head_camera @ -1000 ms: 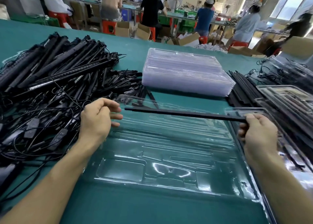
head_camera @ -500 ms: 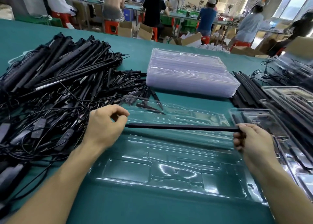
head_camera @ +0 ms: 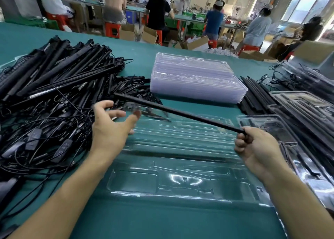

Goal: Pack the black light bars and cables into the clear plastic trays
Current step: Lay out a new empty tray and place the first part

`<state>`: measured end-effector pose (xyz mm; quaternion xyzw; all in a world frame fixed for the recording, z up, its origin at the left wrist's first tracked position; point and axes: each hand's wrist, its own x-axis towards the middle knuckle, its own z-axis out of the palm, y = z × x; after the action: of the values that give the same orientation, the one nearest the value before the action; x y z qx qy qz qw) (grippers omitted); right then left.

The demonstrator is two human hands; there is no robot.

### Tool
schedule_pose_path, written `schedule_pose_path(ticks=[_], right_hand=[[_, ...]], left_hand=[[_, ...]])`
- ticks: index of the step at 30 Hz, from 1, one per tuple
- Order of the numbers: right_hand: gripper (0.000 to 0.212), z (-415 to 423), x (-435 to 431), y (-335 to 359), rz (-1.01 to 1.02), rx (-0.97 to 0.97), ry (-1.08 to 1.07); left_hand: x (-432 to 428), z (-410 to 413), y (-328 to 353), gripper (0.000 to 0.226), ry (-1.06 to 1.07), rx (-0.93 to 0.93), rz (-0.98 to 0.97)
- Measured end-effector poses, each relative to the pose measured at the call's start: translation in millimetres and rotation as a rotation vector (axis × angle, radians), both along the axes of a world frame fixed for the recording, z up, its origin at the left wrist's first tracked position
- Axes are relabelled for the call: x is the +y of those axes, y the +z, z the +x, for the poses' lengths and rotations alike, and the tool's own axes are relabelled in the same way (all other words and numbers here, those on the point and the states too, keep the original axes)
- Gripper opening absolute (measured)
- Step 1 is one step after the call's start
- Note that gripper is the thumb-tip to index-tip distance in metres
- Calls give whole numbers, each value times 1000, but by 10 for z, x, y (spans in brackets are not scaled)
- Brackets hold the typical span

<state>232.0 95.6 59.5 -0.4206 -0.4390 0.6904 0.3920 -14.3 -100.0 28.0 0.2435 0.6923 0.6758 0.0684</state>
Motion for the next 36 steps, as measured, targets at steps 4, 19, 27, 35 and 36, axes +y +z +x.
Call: schedule_pose_path(ticks=[4, 19, 27, 35, 36], right_hand=[[16, -232, -277, -53, -95, -45, 208], [17, -320, -392, -129, 243, -409, 410], [27, -65, -50, 97, 227, 23, 51], [9, 311, 160, 11, 325, -264, 123], [10, 358, 188, 8, 314, -267, 107]], left_hand=[[179, 158, 90, 66, -328, -508, 123], [575, 38, 449, 37, -134, 325, -81], [493, 253, 205, 36, -356, 683, -554], [420, 399, -31, 31, -580, 647, -466], [389, 395, -52, 31, -573, 658, -466]])
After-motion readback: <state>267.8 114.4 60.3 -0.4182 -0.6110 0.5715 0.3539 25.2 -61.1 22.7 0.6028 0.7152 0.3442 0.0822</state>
